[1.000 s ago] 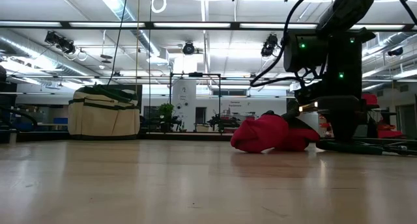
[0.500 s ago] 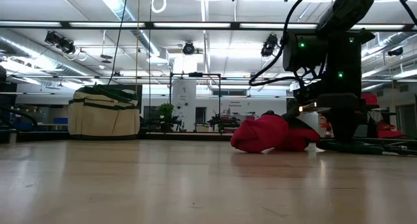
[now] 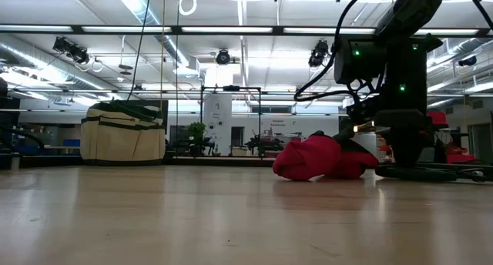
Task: Pick & Place Garden tools in Gardening bag
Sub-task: Put the shear scissors into the gardening bag
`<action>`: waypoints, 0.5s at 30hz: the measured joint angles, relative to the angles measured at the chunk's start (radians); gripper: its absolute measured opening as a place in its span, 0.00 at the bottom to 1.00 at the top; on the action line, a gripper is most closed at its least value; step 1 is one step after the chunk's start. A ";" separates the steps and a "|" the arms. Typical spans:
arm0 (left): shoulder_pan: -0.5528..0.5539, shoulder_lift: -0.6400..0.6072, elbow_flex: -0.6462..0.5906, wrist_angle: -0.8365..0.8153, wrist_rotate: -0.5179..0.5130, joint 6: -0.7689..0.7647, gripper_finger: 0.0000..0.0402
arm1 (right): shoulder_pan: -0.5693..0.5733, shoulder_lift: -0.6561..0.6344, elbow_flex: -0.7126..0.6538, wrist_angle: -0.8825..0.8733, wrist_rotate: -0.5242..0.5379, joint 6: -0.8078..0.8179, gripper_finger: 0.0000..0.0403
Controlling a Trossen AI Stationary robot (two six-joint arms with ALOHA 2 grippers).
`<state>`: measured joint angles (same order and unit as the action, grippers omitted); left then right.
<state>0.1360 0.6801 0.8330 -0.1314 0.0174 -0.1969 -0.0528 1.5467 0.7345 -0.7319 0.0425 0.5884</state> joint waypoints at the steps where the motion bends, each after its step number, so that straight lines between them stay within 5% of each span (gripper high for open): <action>1: 0.000 0.000 0.000 0.000 0.000 0.000 0.01 | 0.000 0.000 0.000 0.000 0.000 0.000 0.12; 15: 0.000 0.000 0.000 0.000 0.000 0.001 0.01 | 0.000 0.004 0.047 -0.023 0.018 -0.010 0.11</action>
<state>0.1360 0.6801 0.8330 -0.1314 0.0170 -0.1961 -0.0525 1.5505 0.7816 -0.7548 0.0602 0.5779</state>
